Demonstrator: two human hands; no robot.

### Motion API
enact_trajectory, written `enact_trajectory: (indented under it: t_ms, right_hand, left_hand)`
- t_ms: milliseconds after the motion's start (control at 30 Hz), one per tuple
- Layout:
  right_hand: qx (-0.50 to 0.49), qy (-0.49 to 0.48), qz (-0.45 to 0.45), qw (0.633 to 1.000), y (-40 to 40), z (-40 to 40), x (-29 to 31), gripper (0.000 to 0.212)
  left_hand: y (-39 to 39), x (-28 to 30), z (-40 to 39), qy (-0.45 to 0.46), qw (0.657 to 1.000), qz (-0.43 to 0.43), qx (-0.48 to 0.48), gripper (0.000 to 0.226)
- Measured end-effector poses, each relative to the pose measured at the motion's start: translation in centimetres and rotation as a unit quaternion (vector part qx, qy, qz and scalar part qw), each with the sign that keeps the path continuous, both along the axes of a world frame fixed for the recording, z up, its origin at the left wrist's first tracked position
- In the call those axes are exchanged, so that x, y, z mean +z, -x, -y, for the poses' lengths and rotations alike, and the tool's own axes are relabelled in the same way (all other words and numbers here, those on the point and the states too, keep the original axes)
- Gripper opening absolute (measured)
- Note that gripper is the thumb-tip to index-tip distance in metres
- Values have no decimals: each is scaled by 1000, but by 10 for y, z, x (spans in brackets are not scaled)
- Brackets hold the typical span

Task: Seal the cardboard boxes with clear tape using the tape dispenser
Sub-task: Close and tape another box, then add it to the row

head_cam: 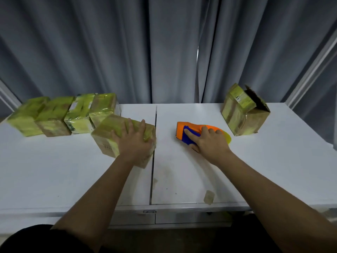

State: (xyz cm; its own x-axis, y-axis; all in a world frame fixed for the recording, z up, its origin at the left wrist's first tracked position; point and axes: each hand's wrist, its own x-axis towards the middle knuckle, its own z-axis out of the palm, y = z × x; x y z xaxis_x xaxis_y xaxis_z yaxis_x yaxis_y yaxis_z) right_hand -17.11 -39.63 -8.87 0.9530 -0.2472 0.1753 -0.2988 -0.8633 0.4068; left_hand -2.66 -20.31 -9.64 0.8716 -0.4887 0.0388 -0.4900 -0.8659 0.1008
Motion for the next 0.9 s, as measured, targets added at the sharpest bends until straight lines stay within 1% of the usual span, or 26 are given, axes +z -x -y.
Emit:
enact_trajectory:
  t_ms: [33,67,100,167,233,267,300,333,367,400,433,467,500,533,567,600,633,700,767,800,833,900]
  right_hand:
    - [1,19,9,1000,-1,2,-13,66]
    - [1,23,-5,1000,-1,3,-28,68]
    - [3,14,-14,1000,2,3,-42,71]
    - [6,-15,13,1000,9,-1,-59,76]
    - [-7,-25,53,998,12,-7,-68,70]
    - [-13,-26,83,996,12,-11,-69,61]
    - [-18,-43,106,993,11,-18,-63,51]
    - [-6,-79,131,988,8,-25,-58,50]
    - [27,-148,158,976,3,-36,-51,53]
    - [62,-241,181,951,-1,-50,-43,54]
    - [88,-350,185,914,-6,-64,-35,51]
    - [101,-468,178,860,-11,-78,-28,48]
    - [103,-575,177,792,-20,-91,-26,48]
    - [93,-661,185,721,-30,-103,-25,50]
    - [82,-717,210,659,-41,-116,-26,53]
    - [65,-751,245,610,-53,-129,-28,55]
    - [47,-769,279,574,-64,-143,-30,58]
    - [22,-786,342,514,-78,-164,-32,62]
    - [6,-798,385,463,-85,-174,-32,60]
    - [1,-802,392,450,-86,-174,-33,59]
    - [-6,-807,387,447,-88,-173,-36,60]
    - [-38,-821,357,445,-88,-170,-44,70]
  left_hand:
    - [1,-1,-1,1,1000,-4,3,69]
    - [2,-1,-2,5,1000,-9,6,69]
    - [4,-1,-2,11,1000,-15,9,69]
    - [8,1,-2,28,999,-35,8,67]
    - [12,6,0,51,996,-70,1,63]
    - [13,9,1,63,994,-93,-1,61]
    - [12,13,1,72,991,-113,-3,59]
    - [11,16,-1,75,990,-123,-6,56]
    - [8,19,-4,74,990,-122,-13,53]
    - [4,21,-9,71,991,-108,-22,51]
    - [0,22,-16,66,994,-85,-32,50]
    - [-5,21,-23,64,995,-60,-43,49]
    - [-8,20,-29,68,995,-44,-53,48]
    - [-12,18,-34,80,994,-42,-61,47]
    - [-13,15,-36,98,992,-47,-66,46]
    - [-14,11,-37,117,989,-53,-67,46]
    - [-14,7,-37,134,987,-55,-68,45]
    - [-16,0,-38,152,984,-55,-72,45]
    - [-21,-5,-39,159,982,-55,-86,47]
    - [-24,-7,-40,160,981,-57,-92,50]
    - [-26,-7,-41,161,980,-61,-97,52]
    - [-25,-7,-42,170,977,-73,-102,57]
